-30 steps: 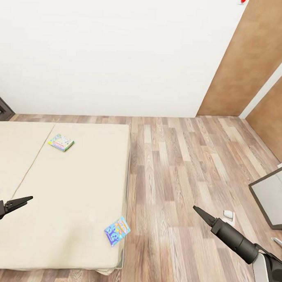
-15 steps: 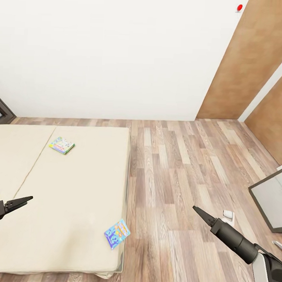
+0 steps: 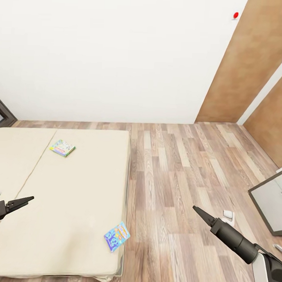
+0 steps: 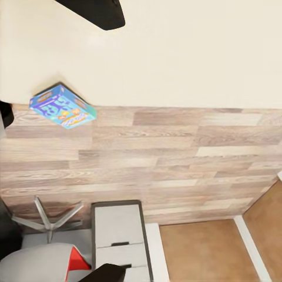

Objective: Put all the toys in the child's room - the three board games (two on the bed and one on the table), the two jigsaw puzzles on the table, and the tennis ball on the table - inside the toy box on the table in the child's room.

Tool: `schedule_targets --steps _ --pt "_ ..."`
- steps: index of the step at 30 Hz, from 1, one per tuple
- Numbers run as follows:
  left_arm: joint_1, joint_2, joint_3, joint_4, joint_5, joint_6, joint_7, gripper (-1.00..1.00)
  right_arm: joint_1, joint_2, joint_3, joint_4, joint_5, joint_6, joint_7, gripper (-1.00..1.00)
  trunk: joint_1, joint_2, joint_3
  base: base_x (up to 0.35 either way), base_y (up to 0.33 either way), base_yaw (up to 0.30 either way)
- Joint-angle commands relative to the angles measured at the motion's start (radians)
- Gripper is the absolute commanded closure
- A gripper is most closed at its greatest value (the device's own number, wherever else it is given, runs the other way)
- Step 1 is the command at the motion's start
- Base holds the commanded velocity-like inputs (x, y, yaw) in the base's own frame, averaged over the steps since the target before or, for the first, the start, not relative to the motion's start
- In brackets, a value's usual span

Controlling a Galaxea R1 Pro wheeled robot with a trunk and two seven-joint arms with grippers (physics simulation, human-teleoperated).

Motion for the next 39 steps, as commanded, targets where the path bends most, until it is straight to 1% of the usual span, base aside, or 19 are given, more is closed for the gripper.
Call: schedule_targets --steps 1,28,39 --pt "-0.001 0.0 0.001 -0.001 -0.011 0.01 -0.009 -1.0 -0.001 0.001 -0.002 0.0 -0.002 0.007 0.002 -1.0 0.001 -0.002 0.0 0.0 0.0 0.0" --pt "-0.001 0.0 -0.002 -0.001 -0.011 0.01 -0.009 -1.0 -0.001 0.0 -0.002 0.0 -0.003 0.008 0.002 -1.0 0.001 -0.002 0.045 0.0 0.0 0.0" --pt "-0.001 0.001 -0.002 -0.001 -0.009 0.01 -0.009 -1.0 -0.001 -0.003 -0.003 -0.003 -0.01 0.009 0.002 -1.0 0.001 -0.002 0.063 0.0 0.0 0.0"
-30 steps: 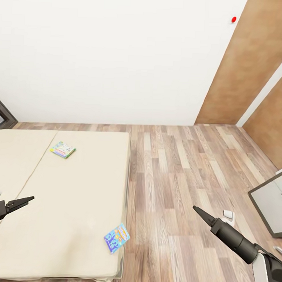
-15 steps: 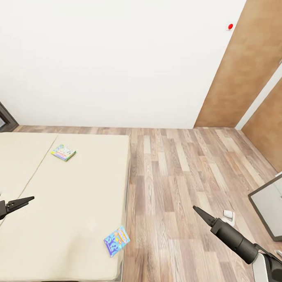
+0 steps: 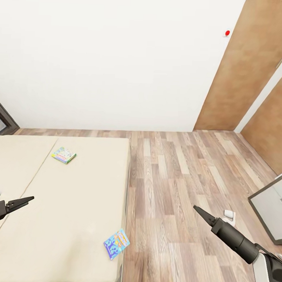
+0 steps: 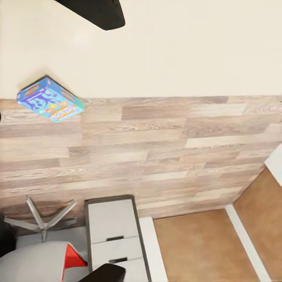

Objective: Put all the toys in the child's room - the three board games (two on the bed and one on the table), the two jigsaw puzzles on the table, and the tennis ball on the table - inside the toy box on the table in the child's room.

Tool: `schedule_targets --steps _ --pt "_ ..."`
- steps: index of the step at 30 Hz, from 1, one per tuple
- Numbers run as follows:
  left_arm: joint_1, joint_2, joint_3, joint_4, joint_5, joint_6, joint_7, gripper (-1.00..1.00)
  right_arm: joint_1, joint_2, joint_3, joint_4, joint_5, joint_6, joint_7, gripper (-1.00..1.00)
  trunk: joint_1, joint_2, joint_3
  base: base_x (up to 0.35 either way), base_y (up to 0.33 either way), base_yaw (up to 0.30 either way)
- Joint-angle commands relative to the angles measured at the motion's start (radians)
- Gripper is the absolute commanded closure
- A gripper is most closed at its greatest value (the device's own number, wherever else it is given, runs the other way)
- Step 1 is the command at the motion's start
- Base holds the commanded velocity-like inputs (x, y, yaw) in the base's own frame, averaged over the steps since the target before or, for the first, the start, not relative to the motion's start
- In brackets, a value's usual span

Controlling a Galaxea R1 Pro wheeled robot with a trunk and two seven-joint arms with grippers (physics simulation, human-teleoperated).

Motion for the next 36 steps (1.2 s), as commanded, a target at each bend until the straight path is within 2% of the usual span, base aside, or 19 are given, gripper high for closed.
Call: schedule_targets --steps 1,36 --pt "-0.001 0.0 0.002 -0.001 -0.01 0.01 -0.009 -1.0 -0.001 0.001 -0.002 -0.001 -0.003 0.007 0.002 -1.0 0.001 -0.002 0.0 0.0 0.0 0.0" --pt "-0.001 0.0 0.002 -0.001 -0.01 0.012 -0.009 -1.0 0.022 -0.004 -0.008 -0.009 -0.009 0.011 0.026 -1.0 0.001 -0.002 0.058 0.0 0.0 0.0"
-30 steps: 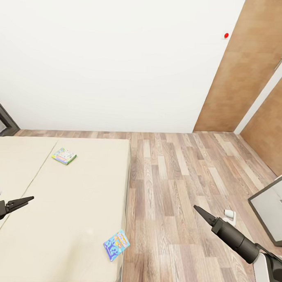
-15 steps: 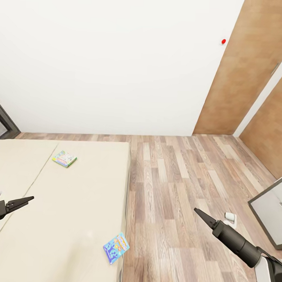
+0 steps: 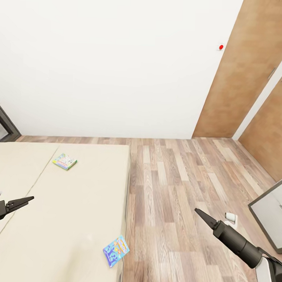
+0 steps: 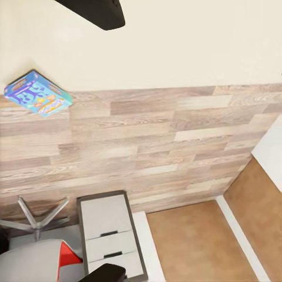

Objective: Put all the toys in the child's room - the three board games (two on the bed and one on the table), the two jigsaw puzzles on the table, and the tennis ball on the table - inside the toy box on the table in the child's room.

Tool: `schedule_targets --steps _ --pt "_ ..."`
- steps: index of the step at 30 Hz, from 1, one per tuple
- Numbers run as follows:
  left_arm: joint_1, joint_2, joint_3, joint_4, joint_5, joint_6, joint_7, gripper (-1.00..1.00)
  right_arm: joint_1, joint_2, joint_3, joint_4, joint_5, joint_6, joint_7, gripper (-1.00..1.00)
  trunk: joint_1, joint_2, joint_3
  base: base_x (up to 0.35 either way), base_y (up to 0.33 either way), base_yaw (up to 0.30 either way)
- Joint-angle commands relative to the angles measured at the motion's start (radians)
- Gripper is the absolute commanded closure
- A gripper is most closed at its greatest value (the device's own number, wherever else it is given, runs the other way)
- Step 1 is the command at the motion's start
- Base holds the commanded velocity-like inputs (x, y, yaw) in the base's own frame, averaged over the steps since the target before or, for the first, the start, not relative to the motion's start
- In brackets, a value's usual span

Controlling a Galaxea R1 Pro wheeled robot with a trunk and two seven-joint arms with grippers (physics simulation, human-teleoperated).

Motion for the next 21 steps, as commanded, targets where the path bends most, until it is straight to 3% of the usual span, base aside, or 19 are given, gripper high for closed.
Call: schedule_targets --steps 1,21 --pt "-0.001 0.0 0.002 -0.001 -0.011 0.01 -0.009 -1.0 -0.001 0.0 -0.003 0.0 -0.003 0.007 0.002 -1.0 0.001 -0.002 0.0 0.0 0.0 0.0" --pt "-0.001 0.0 0.002 -0.002 -0.011 0.01 -0.009 -1.0 0.001 -0.001 -0.035 0.001 -0.003 0.012 0.018 -1.0 0.001 -0.002 0.033 0.0 0.0 0.0"
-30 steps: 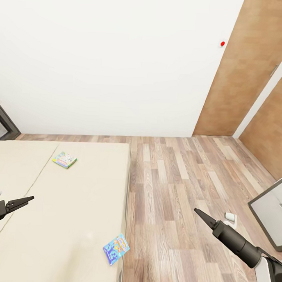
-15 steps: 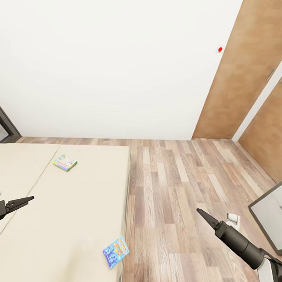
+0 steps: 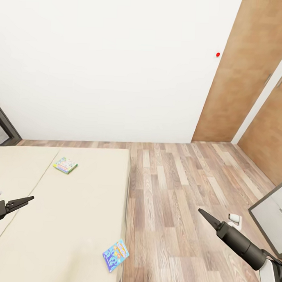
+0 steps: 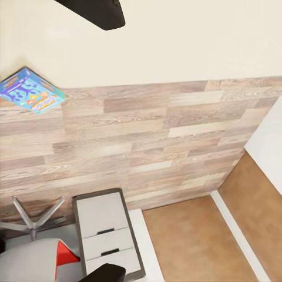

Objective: Put all the toys in the child's room - the three board games (two on the bed and one on the table), the two jigsaw puzzles on the table, and the tennis ball on the table - inside the toy box on the table in the child's room.

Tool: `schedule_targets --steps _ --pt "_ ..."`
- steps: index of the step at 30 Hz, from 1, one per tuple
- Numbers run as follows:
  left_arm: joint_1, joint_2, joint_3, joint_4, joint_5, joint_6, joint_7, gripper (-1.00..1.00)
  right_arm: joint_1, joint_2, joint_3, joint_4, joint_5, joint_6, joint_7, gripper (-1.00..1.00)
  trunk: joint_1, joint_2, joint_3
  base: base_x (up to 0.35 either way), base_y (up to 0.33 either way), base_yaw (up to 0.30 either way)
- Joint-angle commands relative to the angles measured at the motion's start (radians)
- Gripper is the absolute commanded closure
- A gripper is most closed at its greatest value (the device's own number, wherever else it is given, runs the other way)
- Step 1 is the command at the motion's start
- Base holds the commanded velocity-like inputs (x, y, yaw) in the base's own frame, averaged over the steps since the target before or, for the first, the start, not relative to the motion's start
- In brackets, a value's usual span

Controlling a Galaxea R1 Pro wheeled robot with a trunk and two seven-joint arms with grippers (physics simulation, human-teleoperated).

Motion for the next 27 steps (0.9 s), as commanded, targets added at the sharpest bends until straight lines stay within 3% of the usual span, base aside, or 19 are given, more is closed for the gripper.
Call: schedule_targets --steps 1,12,27 --pt "-0.001 0.0 0.002 -0.001 -0.011 0.01 -0.009 -1.0 -0.001 0.0 -0.002 0.0 -0.003 0.007 0.006 -1.0 0.001 -0.002 0.0 0.0 0.0 0.0" --pt "-0.001 0.0 0.003 0.0 -0.011 0.01 -0.009 -1.0 0.0 0.0 -0.009 0.001 -0.002 0.008 0.034 -1.0 0.001 -0.002 0.018 0.0 0.0 0.0" --pt "-0.001 0.0 0.001 -0.001 -0.011 0.011 -0.009 -1.0 0.012 -0.009 -0.046 0.001 -0.004 0.01 0.038 -1.0 0.001 -0.002 0.043 0.0 0.0 0.0"
